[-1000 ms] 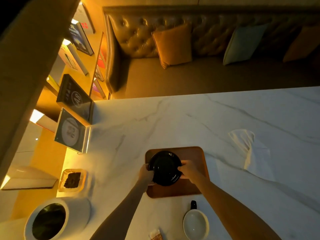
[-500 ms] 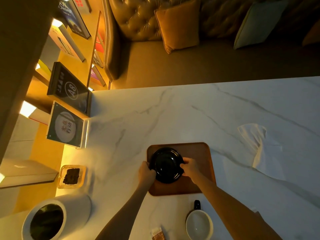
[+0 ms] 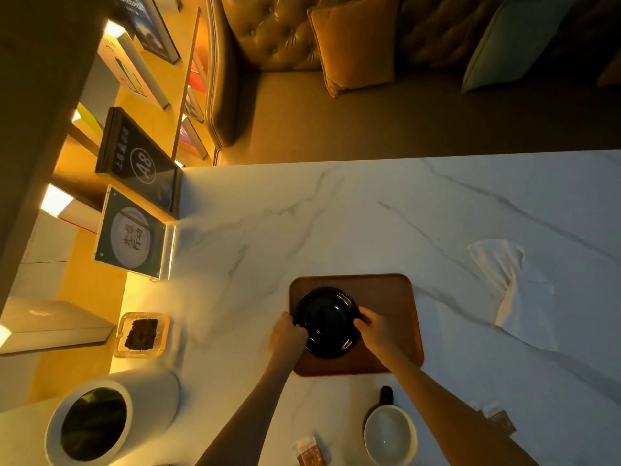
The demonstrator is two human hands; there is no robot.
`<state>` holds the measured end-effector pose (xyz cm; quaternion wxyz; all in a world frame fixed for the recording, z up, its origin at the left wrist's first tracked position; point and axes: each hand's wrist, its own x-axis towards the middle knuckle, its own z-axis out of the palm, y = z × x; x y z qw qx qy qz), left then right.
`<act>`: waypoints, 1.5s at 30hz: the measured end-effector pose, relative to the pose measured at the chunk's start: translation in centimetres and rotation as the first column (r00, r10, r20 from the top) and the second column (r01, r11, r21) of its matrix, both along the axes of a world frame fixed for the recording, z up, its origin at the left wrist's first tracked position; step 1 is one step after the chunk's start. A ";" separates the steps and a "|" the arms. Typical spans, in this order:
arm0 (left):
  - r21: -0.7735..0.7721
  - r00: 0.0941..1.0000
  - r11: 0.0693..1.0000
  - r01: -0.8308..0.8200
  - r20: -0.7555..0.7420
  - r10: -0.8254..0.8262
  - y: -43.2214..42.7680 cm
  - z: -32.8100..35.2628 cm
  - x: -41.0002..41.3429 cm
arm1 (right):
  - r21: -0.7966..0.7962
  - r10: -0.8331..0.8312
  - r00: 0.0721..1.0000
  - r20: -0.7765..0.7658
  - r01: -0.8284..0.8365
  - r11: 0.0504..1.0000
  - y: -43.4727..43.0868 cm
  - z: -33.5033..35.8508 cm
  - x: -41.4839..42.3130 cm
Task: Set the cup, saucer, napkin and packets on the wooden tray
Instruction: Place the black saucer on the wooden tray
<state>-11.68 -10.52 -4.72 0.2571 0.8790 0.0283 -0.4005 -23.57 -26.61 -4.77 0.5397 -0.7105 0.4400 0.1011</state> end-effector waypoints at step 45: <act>0.019 0.957 0.991 0.133 0.258 -0.134 4.6 3.3 -5.5 | -0.201 -0.013 1.000 -0.017 0.009 0.980 0.5 5.4 -9.4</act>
